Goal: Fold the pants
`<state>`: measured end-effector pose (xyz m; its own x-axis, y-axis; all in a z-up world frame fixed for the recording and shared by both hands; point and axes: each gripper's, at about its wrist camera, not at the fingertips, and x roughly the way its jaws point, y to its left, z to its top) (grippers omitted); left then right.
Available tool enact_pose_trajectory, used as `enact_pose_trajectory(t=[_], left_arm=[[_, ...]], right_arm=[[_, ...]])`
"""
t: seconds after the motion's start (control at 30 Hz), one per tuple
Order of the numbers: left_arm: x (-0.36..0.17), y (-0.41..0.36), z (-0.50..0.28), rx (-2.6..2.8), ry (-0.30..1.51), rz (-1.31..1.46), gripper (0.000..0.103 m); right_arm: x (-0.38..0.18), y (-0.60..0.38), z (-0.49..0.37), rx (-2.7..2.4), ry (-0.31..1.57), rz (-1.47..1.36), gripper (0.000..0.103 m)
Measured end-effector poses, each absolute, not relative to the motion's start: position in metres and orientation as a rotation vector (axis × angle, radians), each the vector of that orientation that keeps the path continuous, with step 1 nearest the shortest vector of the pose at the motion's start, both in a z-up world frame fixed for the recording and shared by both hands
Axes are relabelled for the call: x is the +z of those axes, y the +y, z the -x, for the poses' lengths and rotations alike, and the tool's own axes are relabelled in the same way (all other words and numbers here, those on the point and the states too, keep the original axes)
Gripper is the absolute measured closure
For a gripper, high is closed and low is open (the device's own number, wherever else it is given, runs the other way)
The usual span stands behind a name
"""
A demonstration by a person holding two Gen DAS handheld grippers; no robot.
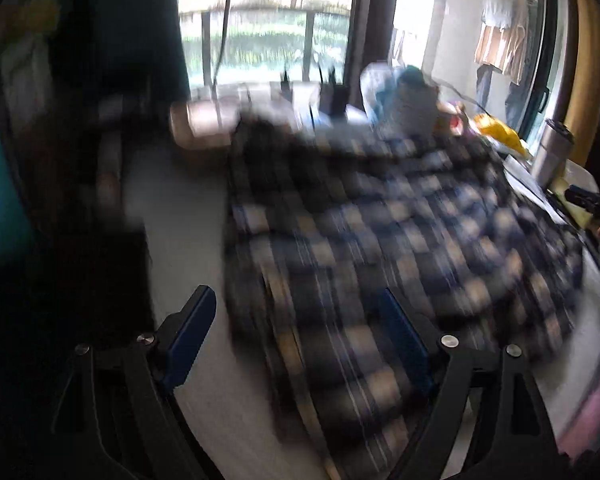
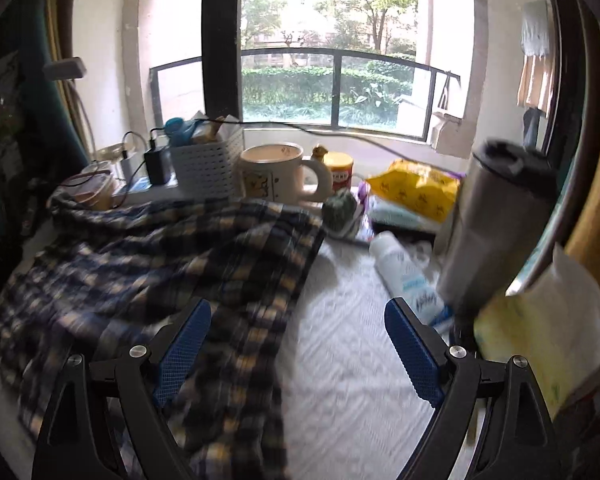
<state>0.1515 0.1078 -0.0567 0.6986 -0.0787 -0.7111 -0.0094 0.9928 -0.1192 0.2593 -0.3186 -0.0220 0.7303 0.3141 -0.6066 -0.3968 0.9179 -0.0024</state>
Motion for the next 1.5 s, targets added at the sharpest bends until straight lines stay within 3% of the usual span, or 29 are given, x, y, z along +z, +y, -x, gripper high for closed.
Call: enact_pose_trajectory(t=[0.33, 0.43, 0.5, 0.57, 0.63, 0.67, 0.77, 1.17, 1.5], left_arm=[[-0.083, 0.077, -0.110, -0.089, 0.843, 0.186, 0.021], [-0.085, 0.070, -0.110, -0.086, 0.858, 0.156, 0.058], [-0.084, 0.070, -0.107, -0.089, 0.852, 0.145, 0.077], [-0.084, 0.072, -0.103, -0.095, 0.848, 0.158, 0.089], [-0.082, 0.072, -0.097, -0.095, 0.839, 0.158, 0.095], [-0.081, 0.074, -0.094, -0.095, 0.833, 0.164, 0.097], [-0.072, 0.077, -0.084, -0.096, 0.815, 0.169, 0.098], [-0.008, 0.112, -0.042, -0.095, 0.674, 0.234, 0.099], [-0.064, 0.105, -0.024, -0.108, 0.901, 0.168, 0.099]], right_arm=[[-0.064, -0.332, -0.215, 0.483, 0.757, 0.052, 0.013], [-0.072, -0.329, -0.210, 0.499, 0.778, 0.047, 0.013], [-0.069, -0.326, -0.204, 0.500, 0.758, 0.065, 0.015], [-0.070, -0.320, -0.201, 0.516, 0.764, 0.083, 0.038], [-0.074, -0.315, -0.198, 0.491, 0.772, 0.128, 0.052], [-0.073, -0.314, -0.196, 0.484, 0.765, 0.137, 0.064], [-0.069, -0.316, -0.190, 0.466, 0.744, 0.148, 0.076], [-0.008, -0.329, -0.136, 0.455, 0.602, 0.114, 0.077], [-0.037, -0.340, -0.106, 0.387, 0.678, 0.093, 0.077]])
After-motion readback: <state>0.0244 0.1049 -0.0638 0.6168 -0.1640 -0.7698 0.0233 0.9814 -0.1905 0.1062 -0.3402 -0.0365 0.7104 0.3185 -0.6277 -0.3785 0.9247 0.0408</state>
